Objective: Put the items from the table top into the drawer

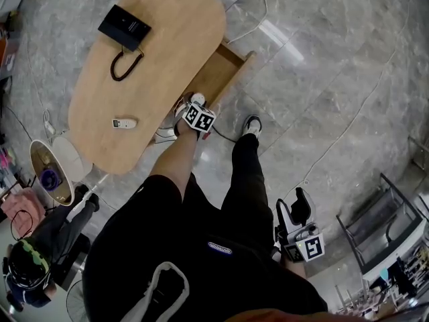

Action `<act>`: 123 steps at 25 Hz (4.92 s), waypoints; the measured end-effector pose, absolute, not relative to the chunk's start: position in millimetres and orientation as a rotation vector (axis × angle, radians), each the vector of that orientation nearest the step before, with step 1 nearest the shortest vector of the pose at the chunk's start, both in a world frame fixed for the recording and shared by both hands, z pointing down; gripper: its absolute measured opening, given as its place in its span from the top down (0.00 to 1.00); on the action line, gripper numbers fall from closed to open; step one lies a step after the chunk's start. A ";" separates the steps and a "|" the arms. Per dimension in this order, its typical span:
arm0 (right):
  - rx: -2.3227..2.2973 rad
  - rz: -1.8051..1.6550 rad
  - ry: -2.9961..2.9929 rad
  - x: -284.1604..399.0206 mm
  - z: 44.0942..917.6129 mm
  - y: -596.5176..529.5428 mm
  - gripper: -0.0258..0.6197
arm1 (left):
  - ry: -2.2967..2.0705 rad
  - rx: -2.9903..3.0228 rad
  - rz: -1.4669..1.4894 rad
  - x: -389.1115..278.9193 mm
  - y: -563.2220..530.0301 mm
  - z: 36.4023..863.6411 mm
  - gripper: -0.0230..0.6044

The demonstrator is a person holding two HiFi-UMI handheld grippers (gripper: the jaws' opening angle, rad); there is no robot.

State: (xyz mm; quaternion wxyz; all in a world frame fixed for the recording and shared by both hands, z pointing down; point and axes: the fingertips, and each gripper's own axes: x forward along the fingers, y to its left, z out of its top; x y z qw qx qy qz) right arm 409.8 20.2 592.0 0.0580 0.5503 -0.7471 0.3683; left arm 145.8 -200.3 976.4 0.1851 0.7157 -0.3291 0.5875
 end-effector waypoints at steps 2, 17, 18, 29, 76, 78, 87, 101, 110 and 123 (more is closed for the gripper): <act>1.662 1.118 -2.265 409.0 594.8 20.0 0.51 | -0.934 2.019 1.664 142.3 -201.4 979.9 0.53; 1.638 1.119 -2.317 409.5 597.8 10.5 0.51 | -0.981 2.048 1.588 140.4 -198.2 963.6 0.42; 1.622 1.115 -2.329 409.2 597.5 8.0 0.51 | -0.985 2.051 1.586 139.5 -195.9 957.3 0.42; 1.312 0.762 -2.733 353.8 511.6 -126.1 0.51 | -1.169 2.201 1.307 112.6 -169.5 786.6 0.42; 0.117 0.187 -1.953 -170.6 897.5 -141.8 0.50 | -2.106 1.671 0.410 -311.9 106.4 611.4 0.45; 0.122 0.183 -1.950 -170.6 898.1 -143.4 0.49 | -2.108 1.663 0.412 -313.9 109.5 613.6 0.45; 0.141 0.175 -2.001 -176.6 884.9 -144.9 0.60 | -2.089 1.673 0.416 -306.9 109.6 617.9 0.46; 0.349 0.214 -2.211 -133.0 798.4 -191.3 0.60 | -2.018 1.795 0.470 -271.7 71.3 612.9 0.46; 0.563 0.259 -2.257 -30.2 758.2 -236.2 0.60 | -1.947 1.902 0.517 -228.9 35.6 608.0 0.46; 0.753 0.375 -2.083 150.9 791.3 -264.4 0.60 | -1.820 2.024 0.586 -154.4 -5.6 609.6 0.46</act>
